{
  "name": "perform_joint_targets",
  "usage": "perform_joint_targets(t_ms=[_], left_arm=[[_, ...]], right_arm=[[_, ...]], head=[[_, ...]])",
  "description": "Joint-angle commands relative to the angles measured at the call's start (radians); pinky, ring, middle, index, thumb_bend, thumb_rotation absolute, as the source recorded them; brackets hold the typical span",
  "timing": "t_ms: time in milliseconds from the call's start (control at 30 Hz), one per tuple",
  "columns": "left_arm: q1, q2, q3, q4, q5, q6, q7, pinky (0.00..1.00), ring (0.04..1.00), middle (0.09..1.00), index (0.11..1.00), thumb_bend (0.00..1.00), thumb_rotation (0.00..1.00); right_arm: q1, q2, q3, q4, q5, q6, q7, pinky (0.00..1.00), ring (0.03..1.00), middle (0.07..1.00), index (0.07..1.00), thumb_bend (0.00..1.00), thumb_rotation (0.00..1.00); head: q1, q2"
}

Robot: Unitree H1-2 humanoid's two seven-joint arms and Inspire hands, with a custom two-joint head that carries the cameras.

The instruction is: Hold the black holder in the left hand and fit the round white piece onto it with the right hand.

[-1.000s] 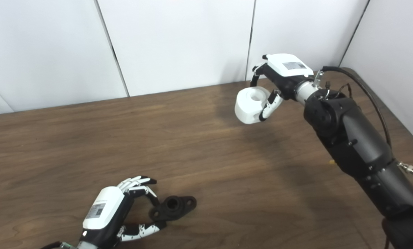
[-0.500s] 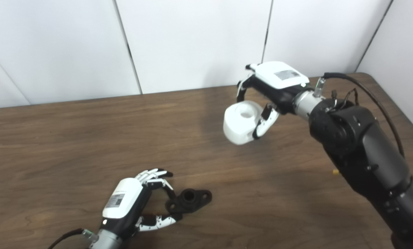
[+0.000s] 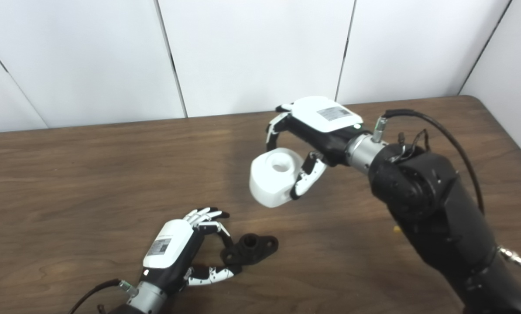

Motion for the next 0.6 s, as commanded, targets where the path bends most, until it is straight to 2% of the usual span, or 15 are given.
perform_joint_targets(t_ms=[0, 267, 567], left_arm=[[0.013, 0.006, -0.015, 0.052, 0.014, 0.047, -0.065, 0.92, 0.909, 0.846, 0.492, 0.51, 0.05], [0.012, 0.011, -0.013, 0.048, 0.01, 0.047, -0.06, 0.91, 0.901, 0.838, 0.493, 0.51, 0.05], [0.008, 0.014, -0.013, 0.048, 0.01, 0.043, -0.057, 0.9, 0.896, 0.836, 0.492, 0.51, 0.05]], right_arm=[[-0.005, 0.008, -0.006, -0.043, -0.022, 0.011, 0.003, 0.97, 0.95, 0.8, 0.482, 0.53, 0.14], [0.049, 0.061, 0.009, -0.081, -0.067, 0.018, 0.039, 0.96, 0.943, 0.801, 0.482, 0.53, 0.14], [0.072, 0.066, 0.012, -0.105, -0.065, 0.003, 0.081, 0.94, 0.939, 0.796, 0.482, 0.53, 0.14]], head=[[0.0, 0.001], [-0.007, 0.01], [-0.01, 0.018]])
